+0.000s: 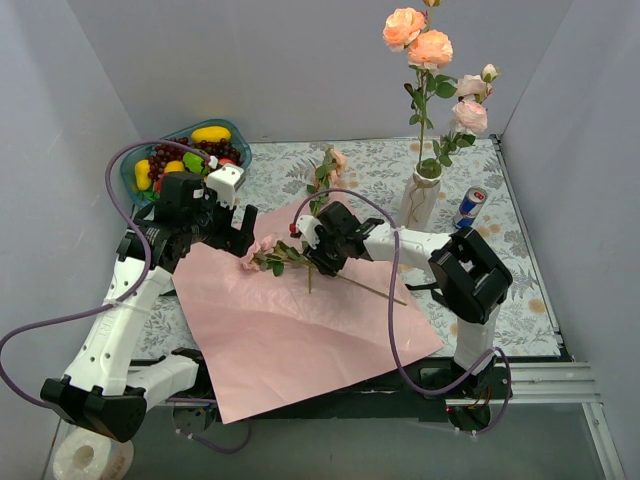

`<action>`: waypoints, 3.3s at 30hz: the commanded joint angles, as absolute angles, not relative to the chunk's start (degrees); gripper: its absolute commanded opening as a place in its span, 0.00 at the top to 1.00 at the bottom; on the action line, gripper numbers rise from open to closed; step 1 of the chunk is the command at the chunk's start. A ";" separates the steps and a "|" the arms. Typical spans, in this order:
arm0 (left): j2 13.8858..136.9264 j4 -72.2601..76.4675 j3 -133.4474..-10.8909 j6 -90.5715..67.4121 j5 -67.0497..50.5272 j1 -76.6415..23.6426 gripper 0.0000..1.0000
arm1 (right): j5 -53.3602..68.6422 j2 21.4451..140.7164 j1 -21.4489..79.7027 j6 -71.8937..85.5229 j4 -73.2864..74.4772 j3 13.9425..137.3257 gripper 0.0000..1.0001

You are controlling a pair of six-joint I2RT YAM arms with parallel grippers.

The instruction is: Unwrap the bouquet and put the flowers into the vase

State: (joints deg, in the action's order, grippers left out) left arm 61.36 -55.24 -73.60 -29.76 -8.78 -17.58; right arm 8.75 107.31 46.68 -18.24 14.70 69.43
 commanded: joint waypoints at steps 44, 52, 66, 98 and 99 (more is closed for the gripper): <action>55.10 -55.20 -77.97 -28.38 -10.46 -17.58 0.02 | -2.44 75.26 34.28 -16.78 -29.73 84.88 0.99; 56.25 -54.14 -75.76 -29.00 -10.63 -17.58 0.02 | -1.05 68.04 26.90 -16.87 -40.86 72.88 0.99; 59.06 -53.00 -75.67 -28.39 -10.63 -17.58 0.02 | -4.04 66.97 19.95 -14.15 -49.92 64.44 0.99; 58.18 -56.34 -79.54 -26.19 -10.28 -17.58 0.02 | -11.97 72.33 16.44 -6.06 -50.39 56.59 0.37; 58.36 -56.86 -79.89 -26.02 -10.37 -17.58 0.02 | -11.17 72.60 16.52 -6.24 -45.31 57.82 0.29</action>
State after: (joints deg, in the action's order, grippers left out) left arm 59.79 -55.66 -77.73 -26.85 -9.91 -17.58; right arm -13.21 72.75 16.82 -5.15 -53.15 52.99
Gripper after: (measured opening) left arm 0.982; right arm 0.529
